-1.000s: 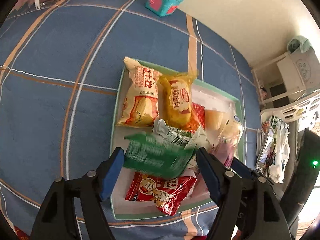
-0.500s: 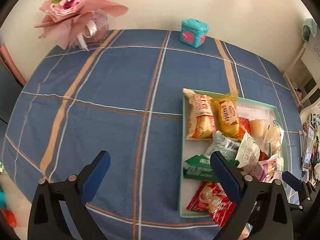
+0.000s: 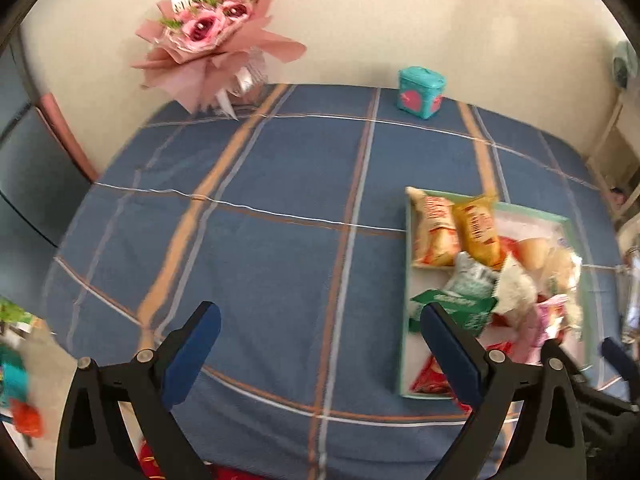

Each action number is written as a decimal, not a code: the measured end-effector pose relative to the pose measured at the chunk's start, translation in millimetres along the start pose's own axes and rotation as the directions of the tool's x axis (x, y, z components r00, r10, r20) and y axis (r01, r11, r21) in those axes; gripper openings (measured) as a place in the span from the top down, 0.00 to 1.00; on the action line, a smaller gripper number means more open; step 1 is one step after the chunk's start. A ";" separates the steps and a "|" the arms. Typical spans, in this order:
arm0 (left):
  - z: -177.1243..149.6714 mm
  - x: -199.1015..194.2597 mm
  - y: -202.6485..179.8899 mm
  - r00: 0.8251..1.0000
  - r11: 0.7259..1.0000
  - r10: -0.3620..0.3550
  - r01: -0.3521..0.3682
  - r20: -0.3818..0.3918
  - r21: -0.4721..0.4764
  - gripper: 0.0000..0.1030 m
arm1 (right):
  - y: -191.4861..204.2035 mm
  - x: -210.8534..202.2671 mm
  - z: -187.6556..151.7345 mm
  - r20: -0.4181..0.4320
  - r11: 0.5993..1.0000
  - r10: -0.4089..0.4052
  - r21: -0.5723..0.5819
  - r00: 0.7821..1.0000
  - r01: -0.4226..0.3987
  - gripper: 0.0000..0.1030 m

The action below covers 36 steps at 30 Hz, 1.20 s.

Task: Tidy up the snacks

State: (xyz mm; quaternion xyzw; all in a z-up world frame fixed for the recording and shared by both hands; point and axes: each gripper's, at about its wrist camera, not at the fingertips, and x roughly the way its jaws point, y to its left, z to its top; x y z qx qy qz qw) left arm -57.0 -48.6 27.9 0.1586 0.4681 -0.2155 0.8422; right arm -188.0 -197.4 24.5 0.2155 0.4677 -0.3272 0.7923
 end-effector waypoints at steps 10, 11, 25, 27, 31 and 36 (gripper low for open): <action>-5.3 -10.4 0.9 1.000 1.000 -0.001 0.001 0.008 0.020 0.03 | 3.8 -15.2 0.7 0.055 1.000 0.004 -0.018 0.998 -0.003 0.00; -5.4 -9.9 1.8 1.000 1.000 0.001 -0.001 0.008 0.018 0.03 | 3.9 -15.4 0.9 0.055 1.000 0.005 -0.021 0.998 -0.003 0.00; -4.7 -6.4 10.3 1.000 1.000 0.015 -0.015 0.000 0.010 0.03 | 3.9 -16.0 2.1 0.062 1.000 0.002 -0.027 0.998 0.000 0.00; -5.0 -5.4 11.4 1.000 1.000 0.020 -0.020 -0.001 0.012 0.03 | 2.3 -15.5 2.1 0.061 1.000 0.001 -0.023 0.998 0.000 0.00; -5.4 -2.6 14.7 1.000 1.000 0.020 -0.020 -0.009 0.011 0.03 | -1.5 -15.0 3.0 0.059 1.000 -0.002 -0.012 0.998 0.002 0.00; -5.7 0.1 17.2 1.000 1.000 0.024 -0.024 -0.018 0.009 0.03 | -5.9 -14.4 3.7 0.058 1.000 -0.005 -0.001 0.998 0.005 0.00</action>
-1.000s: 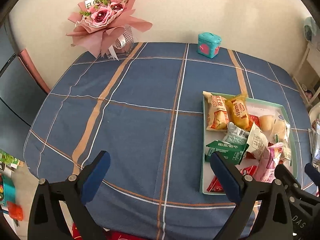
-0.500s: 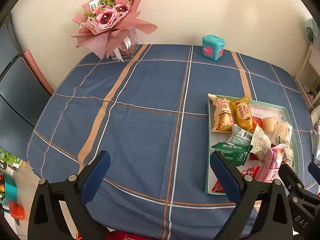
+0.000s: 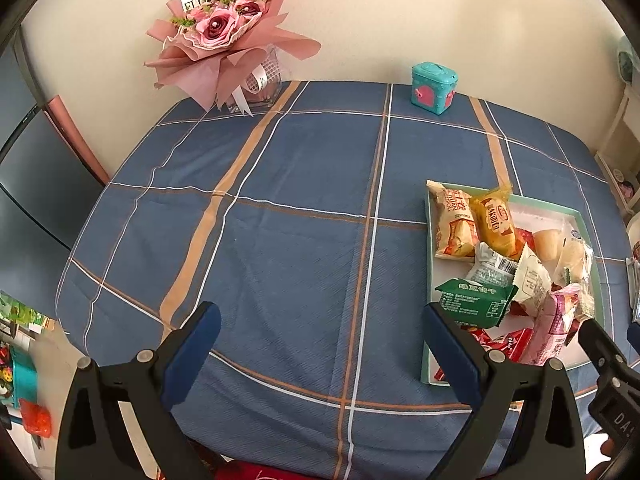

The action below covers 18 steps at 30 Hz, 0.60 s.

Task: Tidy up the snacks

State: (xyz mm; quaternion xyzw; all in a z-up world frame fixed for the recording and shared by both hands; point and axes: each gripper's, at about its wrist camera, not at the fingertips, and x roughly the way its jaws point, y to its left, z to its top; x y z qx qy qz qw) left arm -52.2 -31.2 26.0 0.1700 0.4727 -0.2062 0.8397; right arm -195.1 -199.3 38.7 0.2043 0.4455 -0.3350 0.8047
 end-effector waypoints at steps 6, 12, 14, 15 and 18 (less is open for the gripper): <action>-0.7 1.3 1.1 1.000 1.000 0.000 0.000 -0.004 0.000 0.03 | -3.7 0.9 0.9 -0.003 1.000 -0.002 0.004 1.000 0.002 0.00; -1.7 2.4 1.1 1.000 1.000 -0.001 0.001 -0.010 -0.005 0.03 | -6.1 1.8 2.2 -0.006 1.000 -0.001 0.003 1.000 0.001 0.00; -1.7 2.3 1.2 1.000 1.000 -0.001 0.001 -0.010 -0.005 0.03 | -6.4 2.0 2.2 -0.006 1.000 -0.001 0.003 1.000 0.001 0.00; -1.8 2.4 1.1 1.000 1.000 -0.001 0.001 -0.010 -0.006 0.03 | -6.3 2.1 2.1 -0.006 1.000 0.000 0.003 1.000 0.000 0.00; -1.8 2.6 1.0 1.000 1.000 -0.001 0.001 -0.012 -0.005 0.03 | -6.0 1.7 2.0 -0.005 1.000 0.001 0.002 1.000 0.000 0.00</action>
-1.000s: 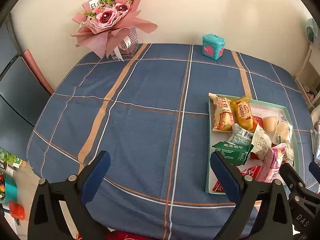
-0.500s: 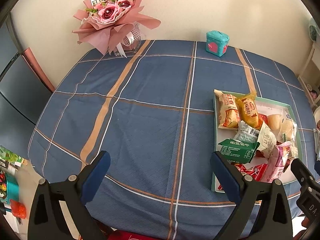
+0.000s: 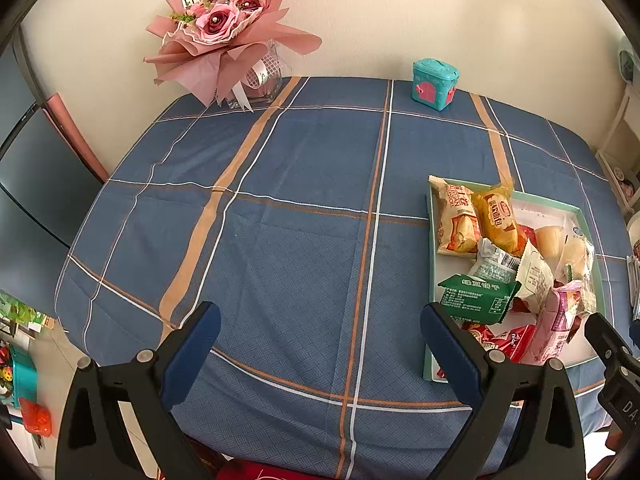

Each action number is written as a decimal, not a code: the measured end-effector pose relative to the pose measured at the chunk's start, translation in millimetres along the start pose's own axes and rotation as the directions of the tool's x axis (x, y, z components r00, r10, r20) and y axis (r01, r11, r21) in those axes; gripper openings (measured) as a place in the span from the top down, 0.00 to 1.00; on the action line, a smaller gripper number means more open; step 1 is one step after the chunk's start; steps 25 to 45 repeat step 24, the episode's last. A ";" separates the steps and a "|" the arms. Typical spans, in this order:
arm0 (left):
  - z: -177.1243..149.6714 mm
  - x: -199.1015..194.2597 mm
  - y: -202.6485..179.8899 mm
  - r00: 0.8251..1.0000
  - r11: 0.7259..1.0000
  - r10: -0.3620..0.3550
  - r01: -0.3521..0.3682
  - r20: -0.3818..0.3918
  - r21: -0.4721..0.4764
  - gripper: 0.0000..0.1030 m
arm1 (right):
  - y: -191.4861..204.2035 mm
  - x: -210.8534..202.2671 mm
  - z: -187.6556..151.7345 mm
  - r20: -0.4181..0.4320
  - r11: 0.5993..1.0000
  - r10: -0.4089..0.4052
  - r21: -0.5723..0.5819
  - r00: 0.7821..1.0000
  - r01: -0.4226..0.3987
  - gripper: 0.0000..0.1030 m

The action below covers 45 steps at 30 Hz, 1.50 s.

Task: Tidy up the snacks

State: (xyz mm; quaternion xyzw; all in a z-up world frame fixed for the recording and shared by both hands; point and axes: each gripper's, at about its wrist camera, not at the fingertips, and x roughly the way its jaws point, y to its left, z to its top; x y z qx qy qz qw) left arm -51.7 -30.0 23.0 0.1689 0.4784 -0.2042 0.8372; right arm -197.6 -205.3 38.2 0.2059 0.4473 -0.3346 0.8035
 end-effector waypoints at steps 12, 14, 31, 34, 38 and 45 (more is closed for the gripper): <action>-0.3 1.3 -0.2 1.000 1.000 -0.003 0.003 -0.005 0.001 0.03 | 1.6 0.7 0.1 -0.002 1.000 0.001 -0.007 1.000 -0.001 0.00; -0.1 1.7 0.1 1.000 1.000 -0.002 0.002 -0.005 0.002 0.03 | 1.9 0.7 0.1 -0.002 1.000 0.001 -0.006 1.000 -0.001 0.00; 0.2 1.1 -1.1 1.000 1.000 -0.001 0.001 0.003 0.005 0.03 | 2.6 1.0 0.2 -0.002 1.000 0.000 -0.005 1.000 0.000 0.00; 0.2 1.1 -1.1 1.000 1.000 -0.001 0.001 0.003 0.005 0.03 | 2.6 1.0 0.2 -0.002 1.000 0.000 -0.005 1.000 0.000 0.00; 0.2 1.1 -1.1 1.000 1.000 -0.001 0.001 0.003 0.005 0.03 | 2.6 1.0 0.2 -0.002 1.000 0.000 -0.005 1.000 0.000 0.00; 0.2 1.1 -1.1 1.000 1.000 -0.001 0.001 0.003 0.005 0.03 | 2.6 1.0 0.2 -0.002 1.000 0.000 -0.005 1.000 0.000 0.00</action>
